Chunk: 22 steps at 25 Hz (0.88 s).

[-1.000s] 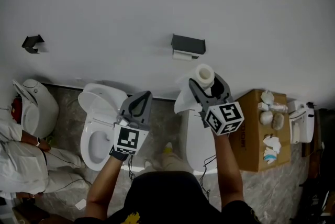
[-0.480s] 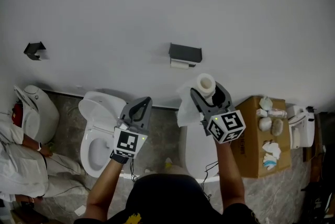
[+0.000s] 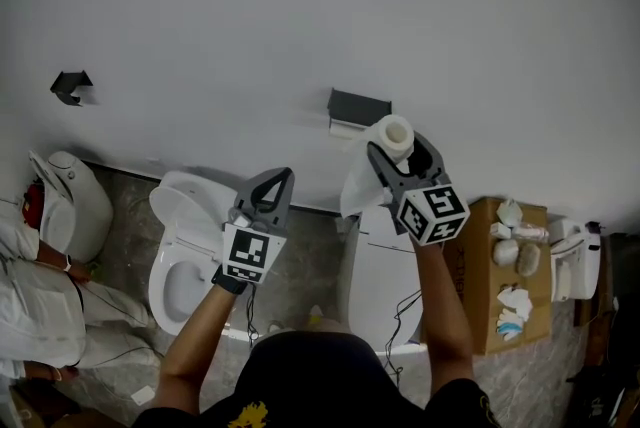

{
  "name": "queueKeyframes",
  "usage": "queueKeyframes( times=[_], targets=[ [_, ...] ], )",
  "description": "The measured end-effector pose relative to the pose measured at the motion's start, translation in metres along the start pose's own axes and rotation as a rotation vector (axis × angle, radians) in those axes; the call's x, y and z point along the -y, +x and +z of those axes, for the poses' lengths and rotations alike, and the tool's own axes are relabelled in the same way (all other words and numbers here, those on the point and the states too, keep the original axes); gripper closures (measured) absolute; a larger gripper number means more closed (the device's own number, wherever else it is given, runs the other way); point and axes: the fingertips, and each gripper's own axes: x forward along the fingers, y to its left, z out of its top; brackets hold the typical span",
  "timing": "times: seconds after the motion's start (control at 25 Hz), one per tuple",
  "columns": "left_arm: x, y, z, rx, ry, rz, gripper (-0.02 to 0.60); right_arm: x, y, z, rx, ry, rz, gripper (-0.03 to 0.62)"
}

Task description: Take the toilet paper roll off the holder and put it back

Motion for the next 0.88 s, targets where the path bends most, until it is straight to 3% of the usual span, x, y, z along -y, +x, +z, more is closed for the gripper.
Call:
queueKeyframes(
  times=[0.88],
  targets=[
    [-0.022,0.050,-0.015,-0.025,-0.002,0.032,0.563,0.087,0.103,-0.008,-0.018,0.064,-0.044,0.298]
  ],
)
